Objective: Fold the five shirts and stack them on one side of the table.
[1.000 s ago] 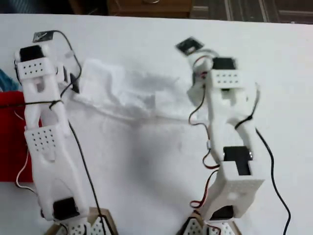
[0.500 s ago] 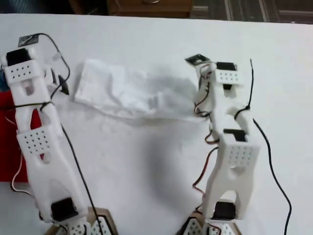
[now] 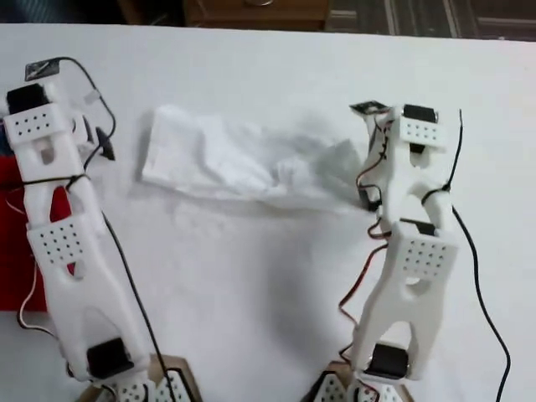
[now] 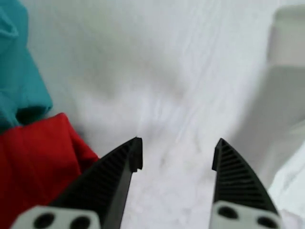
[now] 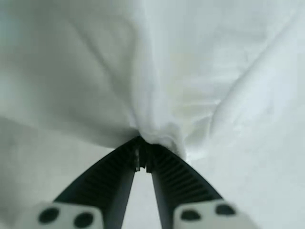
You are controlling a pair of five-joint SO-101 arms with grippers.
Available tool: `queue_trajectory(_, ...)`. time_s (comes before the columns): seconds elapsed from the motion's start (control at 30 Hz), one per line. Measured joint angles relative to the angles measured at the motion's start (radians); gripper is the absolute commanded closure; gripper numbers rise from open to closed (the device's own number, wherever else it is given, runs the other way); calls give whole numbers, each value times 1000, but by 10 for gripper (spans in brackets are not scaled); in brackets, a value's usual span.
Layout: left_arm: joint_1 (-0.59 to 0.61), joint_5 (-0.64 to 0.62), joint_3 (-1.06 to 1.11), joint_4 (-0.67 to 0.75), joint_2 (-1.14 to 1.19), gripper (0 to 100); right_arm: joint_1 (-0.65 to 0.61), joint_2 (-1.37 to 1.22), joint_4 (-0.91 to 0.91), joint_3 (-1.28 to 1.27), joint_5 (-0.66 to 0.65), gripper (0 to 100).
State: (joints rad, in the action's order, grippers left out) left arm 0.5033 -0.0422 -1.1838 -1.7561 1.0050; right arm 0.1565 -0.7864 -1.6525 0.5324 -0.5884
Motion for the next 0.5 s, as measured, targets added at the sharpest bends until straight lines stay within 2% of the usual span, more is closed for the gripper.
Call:
queue_trajectory(0.1, -28, -25, 0, -9, 0, 748, 3, -2, -34, 15, 0, 979)
queue_trajectory(0.2, -117, -29, 0, -12, 0, 747, -9, 23, -40, 34, 0, 979)
queue_trajectory(0.37, -242, -37, 0, -12, 0, 747, -91, 103, -40, 35, 0, 979)
queue_trajectory(0.5, -295, -37, 0, 21, 12, 747, -153, 115, -43, 35, 0, 979)
